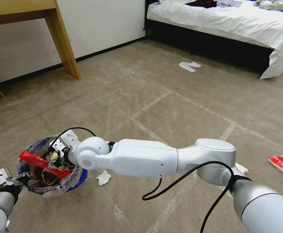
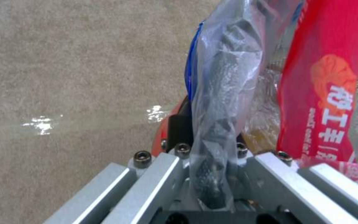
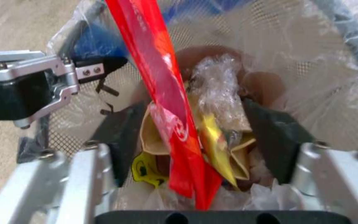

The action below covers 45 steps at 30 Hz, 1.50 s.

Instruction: Pick up the trash bin and place the garbage on the floor into it.

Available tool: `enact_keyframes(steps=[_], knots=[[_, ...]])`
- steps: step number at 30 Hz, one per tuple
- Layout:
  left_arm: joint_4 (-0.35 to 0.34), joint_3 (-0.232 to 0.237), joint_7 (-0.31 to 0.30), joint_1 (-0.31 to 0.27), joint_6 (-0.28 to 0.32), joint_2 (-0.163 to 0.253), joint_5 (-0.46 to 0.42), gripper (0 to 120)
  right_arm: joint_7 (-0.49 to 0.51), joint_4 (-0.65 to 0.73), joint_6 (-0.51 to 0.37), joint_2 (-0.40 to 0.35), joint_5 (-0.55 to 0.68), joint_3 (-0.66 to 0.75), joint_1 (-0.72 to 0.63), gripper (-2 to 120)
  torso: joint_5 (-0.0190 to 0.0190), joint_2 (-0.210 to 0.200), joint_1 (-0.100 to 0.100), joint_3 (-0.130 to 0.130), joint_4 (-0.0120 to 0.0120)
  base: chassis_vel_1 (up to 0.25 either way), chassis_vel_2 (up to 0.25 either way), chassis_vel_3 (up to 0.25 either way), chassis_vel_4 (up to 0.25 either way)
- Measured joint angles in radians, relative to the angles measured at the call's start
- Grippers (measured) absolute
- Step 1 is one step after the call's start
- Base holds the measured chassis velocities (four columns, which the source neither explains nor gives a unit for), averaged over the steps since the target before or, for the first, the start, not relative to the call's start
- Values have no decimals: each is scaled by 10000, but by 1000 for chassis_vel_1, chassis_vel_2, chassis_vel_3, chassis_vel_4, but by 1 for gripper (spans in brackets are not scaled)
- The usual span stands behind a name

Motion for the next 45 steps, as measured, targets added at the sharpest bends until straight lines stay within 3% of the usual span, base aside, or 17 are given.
enact_keyframes(steps=[3, 6, 12, 20, 27, 31, 36, 38, 44, 45], knots=[[8, -1, 1, 0, -6, 0, 1, 0, -20, -14, 48, -2, -40, -10, -1, 74, 0, 0, 0, 0, 0, 0, 0, 0, 0], [26, -5, 5, -1, -14, 2, 4, 0, -97, 81, 103, -4, -67, 120, 12, 93, 0, 0, 0, 0, 0, 0, 0, 0, 0], [65, -48, 5, 1, -20, 29, 5, 0, -126, 353, 248, -68, -159, 656, 2, 99, 0, 0, 1, 0, 2, 0, 0, 0, 0], [172, -133, 28, 23, -57, 134, 5, 0, -144, 1674, 425, -1308, -94, 2214, -137, 100, 4, 0, 1, 0, -2, 0, 0, 0, 0], [205, -146, -18, 3, -58, 221, -88, 0, 498, 3695, 117, -2839, 274, 3412, -667, 100, 4, 0, 1, -1, 0, 0, 0, 0, 0], [193, -151, -38, 3, -55, 236, -120, 0, 757, 4182, -19, -3435, 288, 3899, -1071, 100, 3, 0, 1, 0, 0, 0, 0, 0, 0], [157, -151, -53, -4, -37, 239, -141, 0, 957, 4584, -53, -4097, 71, 4933, -1846, 100, 4, 0, 2, 0, 1, 0, 0, 0, 0], [56, -156, -63, -17, -19, 240, -198, 0, 975, 5011, -34, -4740, -268, 6219, -2826, 100, 4, 0, 3, 0, 0, 0, 0, 0, 0], [55, -129, -67, -20, -15, 210, -196, 0, 953, 5703, -14, -5771, -470, 7295, -4006, 100, 4, 1, 3, -1, -1, 0, 0, 0, 0], [69, -83, -67, -47, -12, 143, -171, 0, 926, 6098, 7, -6348, -574, 7594, -4599, 100, 3, 0, 2, -1, -2, 0, 0, 0, 0]])
